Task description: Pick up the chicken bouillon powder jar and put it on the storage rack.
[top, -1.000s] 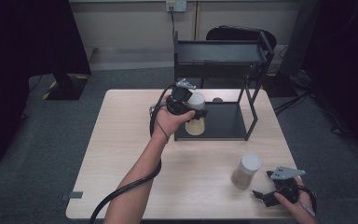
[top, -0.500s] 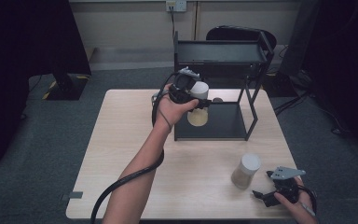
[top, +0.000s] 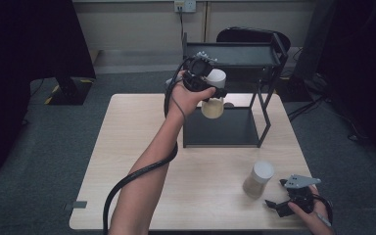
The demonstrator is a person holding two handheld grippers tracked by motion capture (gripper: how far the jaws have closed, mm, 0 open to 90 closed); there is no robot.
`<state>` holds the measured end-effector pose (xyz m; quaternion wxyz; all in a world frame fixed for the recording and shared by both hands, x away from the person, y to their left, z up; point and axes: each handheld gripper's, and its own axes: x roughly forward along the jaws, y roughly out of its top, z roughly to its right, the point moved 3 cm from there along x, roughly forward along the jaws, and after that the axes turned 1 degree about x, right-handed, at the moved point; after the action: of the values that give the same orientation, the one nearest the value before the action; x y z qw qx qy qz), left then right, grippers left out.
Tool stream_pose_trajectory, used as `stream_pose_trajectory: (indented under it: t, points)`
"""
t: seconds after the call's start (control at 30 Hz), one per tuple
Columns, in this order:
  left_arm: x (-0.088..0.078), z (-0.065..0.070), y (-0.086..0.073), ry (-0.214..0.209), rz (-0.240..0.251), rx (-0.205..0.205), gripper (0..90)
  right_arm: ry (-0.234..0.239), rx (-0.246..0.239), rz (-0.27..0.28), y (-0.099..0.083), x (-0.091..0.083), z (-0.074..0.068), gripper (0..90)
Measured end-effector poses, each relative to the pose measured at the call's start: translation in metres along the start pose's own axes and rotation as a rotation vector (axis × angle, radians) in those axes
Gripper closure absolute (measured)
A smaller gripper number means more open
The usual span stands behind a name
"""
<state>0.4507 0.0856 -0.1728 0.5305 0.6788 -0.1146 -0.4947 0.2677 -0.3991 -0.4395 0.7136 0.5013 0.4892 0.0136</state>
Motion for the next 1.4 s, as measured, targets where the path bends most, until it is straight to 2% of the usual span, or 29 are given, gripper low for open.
stream_pose_trajectory:
  t: [0.67, 0.93, 1.07, 1.4]
  points:
    - [-0.021, 0.002, 0.053, 0.022, 0.003, 0.015, 34.8, 0.002, -0.001, -0.001, 0.0, 0.0, 0.0, 0.0]
    - [-0.033, 0.008, 0.074, 0.039, 0.003, 0.039, 34.8, 0.002, -0.002, 0.0, 0.0, 0.0, 0.001, 0.0]
    - [-0.036, 0.007, 0.079, 0.038, 0.01, 0.023, 34.8, 0.003, -0.002, 0.0, 0.0, 0.0, 0.001, 0.0]
    - [-0.038, 0.001, 0.096, 0.063, 0.017, 0.015, 34.8, 0.003, -0.002, 0.0, 0.0, 0.0, 0.001, 0.0]
